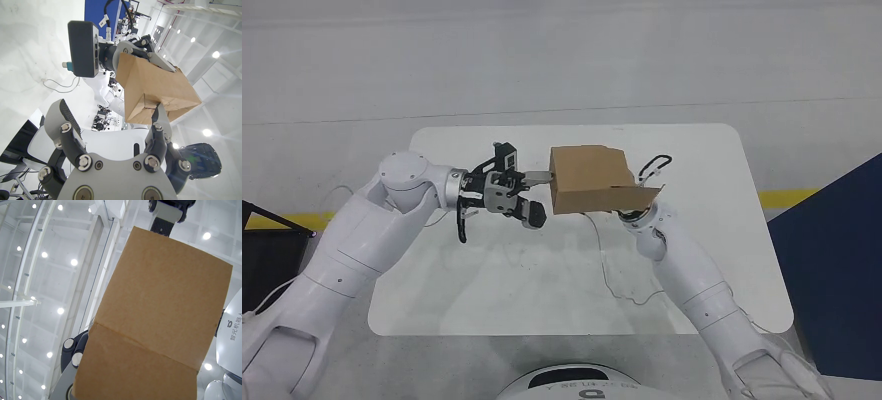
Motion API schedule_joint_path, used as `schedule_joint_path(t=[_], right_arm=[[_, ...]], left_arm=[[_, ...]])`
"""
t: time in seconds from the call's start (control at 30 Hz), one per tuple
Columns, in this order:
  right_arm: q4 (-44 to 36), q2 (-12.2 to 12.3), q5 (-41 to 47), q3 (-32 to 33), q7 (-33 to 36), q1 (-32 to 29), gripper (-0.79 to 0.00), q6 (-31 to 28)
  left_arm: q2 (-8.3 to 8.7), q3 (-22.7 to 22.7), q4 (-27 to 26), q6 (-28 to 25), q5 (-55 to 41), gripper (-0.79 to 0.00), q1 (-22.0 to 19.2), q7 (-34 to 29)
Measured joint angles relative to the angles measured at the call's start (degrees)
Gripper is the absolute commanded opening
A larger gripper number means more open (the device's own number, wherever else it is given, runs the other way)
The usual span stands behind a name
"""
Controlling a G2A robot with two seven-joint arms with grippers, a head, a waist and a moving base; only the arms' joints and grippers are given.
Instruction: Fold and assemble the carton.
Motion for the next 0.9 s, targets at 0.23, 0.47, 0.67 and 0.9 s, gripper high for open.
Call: schedule_joint_path(t=[0.23, 0.47, 0.67, 0.9], right_arm=[[-0.84, -0.21, -2.64, 0.24, -0.33, -0.16, -0.785, -3.55], [-0.82, -0.2, -2.57, 0.24, -0.31, -0.16, -0.785, -3.46], [-1.23, -0.06, -0.96, 1.73, -8.43, -0.88, -0.785, -7.73], [-12.02, 0.47, 6.45, 6.74, -26.72, -4.49, -0.785, -17.27]], left_arm=[[-0.03, -3.2, 2.27, -1.98, -3.65, 0.0, 2.08, 1.28], [1.74, -10.9, 10.82, -3.59, -6.82, 0.0, 5.56, -2.47], [2.97, -15.74, 13.4, -3.89, -7.52, 0.0, 9.21, -5.55], [3.2, -18.12, 13.93, -4.06, -10.47, 0.0, 12.08, -6.81]])
